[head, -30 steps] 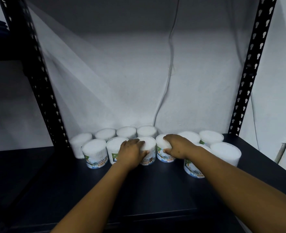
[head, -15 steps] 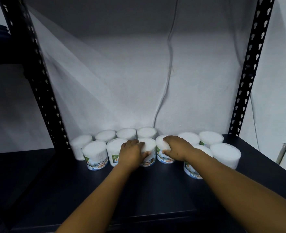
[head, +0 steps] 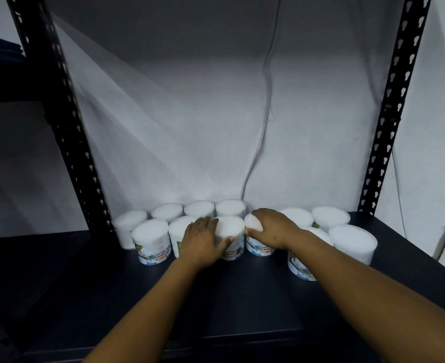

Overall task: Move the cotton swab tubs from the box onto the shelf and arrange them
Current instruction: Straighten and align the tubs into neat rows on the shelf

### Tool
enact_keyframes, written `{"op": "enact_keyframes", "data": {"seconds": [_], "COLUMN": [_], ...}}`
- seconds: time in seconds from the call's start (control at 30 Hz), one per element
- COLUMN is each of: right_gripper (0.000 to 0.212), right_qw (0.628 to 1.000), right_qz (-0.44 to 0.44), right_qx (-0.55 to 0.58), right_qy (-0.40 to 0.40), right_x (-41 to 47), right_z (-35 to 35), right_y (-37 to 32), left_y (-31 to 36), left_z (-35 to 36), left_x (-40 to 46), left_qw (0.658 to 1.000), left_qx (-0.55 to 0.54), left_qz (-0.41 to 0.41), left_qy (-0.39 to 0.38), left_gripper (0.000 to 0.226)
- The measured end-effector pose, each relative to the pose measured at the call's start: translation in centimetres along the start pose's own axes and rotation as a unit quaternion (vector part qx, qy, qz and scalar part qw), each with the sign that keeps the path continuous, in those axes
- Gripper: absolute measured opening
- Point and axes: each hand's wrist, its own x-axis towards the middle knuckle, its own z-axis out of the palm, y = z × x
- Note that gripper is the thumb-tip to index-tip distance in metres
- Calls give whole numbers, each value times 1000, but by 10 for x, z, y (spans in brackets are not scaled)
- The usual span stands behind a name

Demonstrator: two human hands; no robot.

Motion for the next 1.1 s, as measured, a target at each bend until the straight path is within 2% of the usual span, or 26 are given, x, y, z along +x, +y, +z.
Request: {"op": "enact_keyframes", "data": {"seconds": [0.2, 0.27, 0.4, 0.53, 0.67, 0.83, 1.1], "right_gripper": [75, 75, 77, 80, 78, 76, 74], "right_qw": [999, 999, 998, 998, 997, 997, 998], "right_qz": [-11, -9, -25, -22, -18, -11, -4], "right_qx": [27, 44, 42, 33, 30, 26, 21], "right_qy": [-18, -18, -33, -45, -67, -76, -63], "right_x": [17, 23, 51, 83, 109, 130, 139], "right_z": [-1, -1, 5, 12, 19, 26, 22], "right_y": [-14, -16, -23, -27, -27, -26, -30], "left_y": [-22, -26, -46, -61, -74, -82, -76], "left_z": [-15, -20, -27, -35, -34, -26, -23], "left_x": [-1, 0, 8, 12, 15, 21, 25], "left_qw": [999, 998, 996, 992, 991, 992, 992], "left_qx": [18, 29, 38, 34, 31, 26, 12], "left_qz": [-36, -45, -73, -86, -85, -72, -73], "left_qy": [-3, -9, -42, -83, -97, -97, -102], "left_gripper": [73, 83, 82, 90, 82, 84, 79]}}
